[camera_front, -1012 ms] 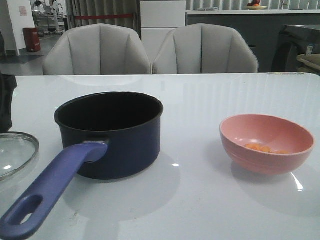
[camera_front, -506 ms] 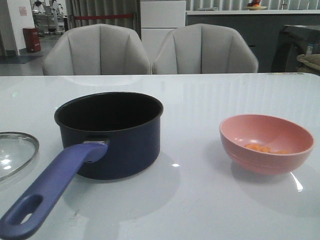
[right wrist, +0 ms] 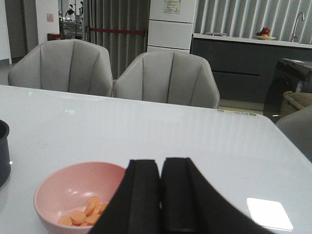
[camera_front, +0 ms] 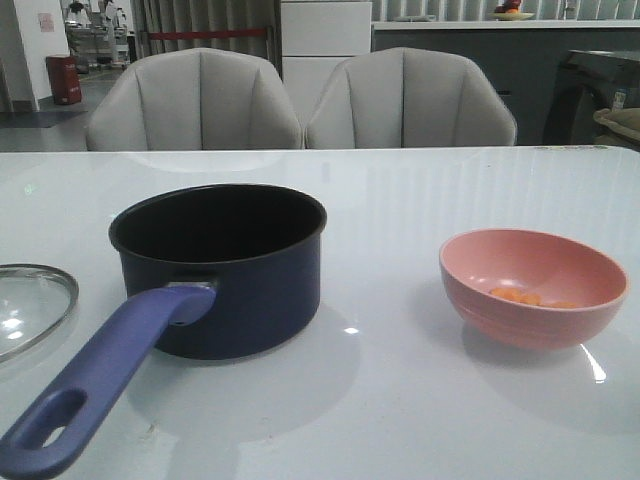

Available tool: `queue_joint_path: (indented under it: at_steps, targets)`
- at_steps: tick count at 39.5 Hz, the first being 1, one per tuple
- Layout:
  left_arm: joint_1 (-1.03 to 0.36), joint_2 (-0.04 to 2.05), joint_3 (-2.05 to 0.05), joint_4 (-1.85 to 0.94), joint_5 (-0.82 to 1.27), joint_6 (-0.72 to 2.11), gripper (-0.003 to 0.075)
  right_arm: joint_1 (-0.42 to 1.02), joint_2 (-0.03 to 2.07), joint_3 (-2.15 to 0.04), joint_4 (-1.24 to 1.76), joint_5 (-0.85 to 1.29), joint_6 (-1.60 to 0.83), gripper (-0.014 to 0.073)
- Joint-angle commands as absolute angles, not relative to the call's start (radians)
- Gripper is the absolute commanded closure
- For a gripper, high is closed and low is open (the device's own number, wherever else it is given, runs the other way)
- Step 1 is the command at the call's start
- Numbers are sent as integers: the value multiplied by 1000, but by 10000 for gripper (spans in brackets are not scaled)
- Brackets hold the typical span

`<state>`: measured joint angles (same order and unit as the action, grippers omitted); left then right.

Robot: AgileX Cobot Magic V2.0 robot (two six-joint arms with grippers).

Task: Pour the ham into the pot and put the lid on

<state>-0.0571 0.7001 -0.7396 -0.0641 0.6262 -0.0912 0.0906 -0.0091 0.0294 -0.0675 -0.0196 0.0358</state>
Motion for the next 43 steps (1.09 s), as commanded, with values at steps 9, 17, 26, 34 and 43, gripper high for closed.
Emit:
queue_joint_path:
  at_steps: [9,17,26,34,43]
  targets:
    - [-62,405,-505,-66,361,-89,103,85,-29,37,-76,-92,33,457]
    - [-62,334,-414,-66,331,-89,103,85,-29,37,-76,-92,33,457]
    - [-62,334,-402,-74,334,-89,103,85,-29,37,-76,-92,33,457]
    - [-62,334,-402,-74,334,-89,103,85,-29,37,-76,-92,33,457]
    - [-62,334,-402,-74,334,-89,103,85,-28,37,-76,-92,33,457]
